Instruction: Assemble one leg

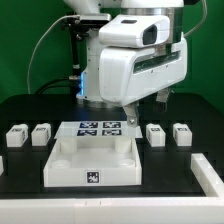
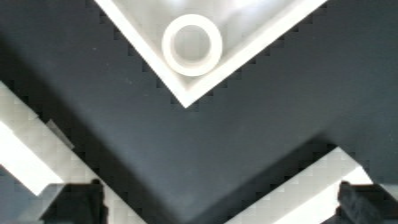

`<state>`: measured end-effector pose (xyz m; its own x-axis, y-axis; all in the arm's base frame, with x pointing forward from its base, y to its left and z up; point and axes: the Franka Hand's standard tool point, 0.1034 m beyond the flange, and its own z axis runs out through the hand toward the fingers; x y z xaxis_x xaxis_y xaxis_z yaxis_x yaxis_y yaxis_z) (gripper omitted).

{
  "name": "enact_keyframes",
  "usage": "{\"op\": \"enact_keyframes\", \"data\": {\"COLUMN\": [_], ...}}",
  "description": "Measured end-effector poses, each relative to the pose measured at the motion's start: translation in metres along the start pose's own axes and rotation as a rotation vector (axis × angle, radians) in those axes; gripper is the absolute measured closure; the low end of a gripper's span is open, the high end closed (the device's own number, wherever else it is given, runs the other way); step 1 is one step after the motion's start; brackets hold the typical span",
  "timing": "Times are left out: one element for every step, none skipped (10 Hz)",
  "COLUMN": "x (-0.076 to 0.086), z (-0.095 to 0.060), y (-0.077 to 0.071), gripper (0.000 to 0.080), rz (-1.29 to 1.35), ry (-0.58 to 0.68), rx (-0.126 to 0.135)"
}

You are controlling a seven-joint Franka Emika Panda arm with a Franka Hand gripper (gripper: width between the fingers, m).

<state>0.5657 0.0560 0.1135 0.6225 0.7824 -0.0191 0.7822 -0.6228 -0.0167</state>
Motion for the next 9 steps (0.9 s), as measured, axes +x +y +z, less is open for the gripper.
{"op": "enact_keyframes", "data": {"x": [0.0000,0.0000,0.0000,0.0000,0.0000,0.0000,0.0000,-0.0001,-0.0001], "z": [0.0000,0.0000,0.0000,0.0001,0.0002,0.0002,0.0003,0.0003,0.0003], "y": [0.0000,0.0000,0.0000,0.0000,-0.0001,-0.0001,-0.0001,-0.0001,-0.0001], "gripper": [0.0149,0.0149,0.0149,0.0149,0.0149,0.0149,0.0149,0.0149,0.0149], "rz": [0.000,0.000,0.000,0.000,0.000,0.000,0.000,0.000,0.000], "ry": [0.000,0.000,0.000,0.000,0.000,0.000,0.000,0.000,0.000], "rx": [0.000,0.000,0.000,0.000,0.000,0.000,0.000,0.000,0.000]}}
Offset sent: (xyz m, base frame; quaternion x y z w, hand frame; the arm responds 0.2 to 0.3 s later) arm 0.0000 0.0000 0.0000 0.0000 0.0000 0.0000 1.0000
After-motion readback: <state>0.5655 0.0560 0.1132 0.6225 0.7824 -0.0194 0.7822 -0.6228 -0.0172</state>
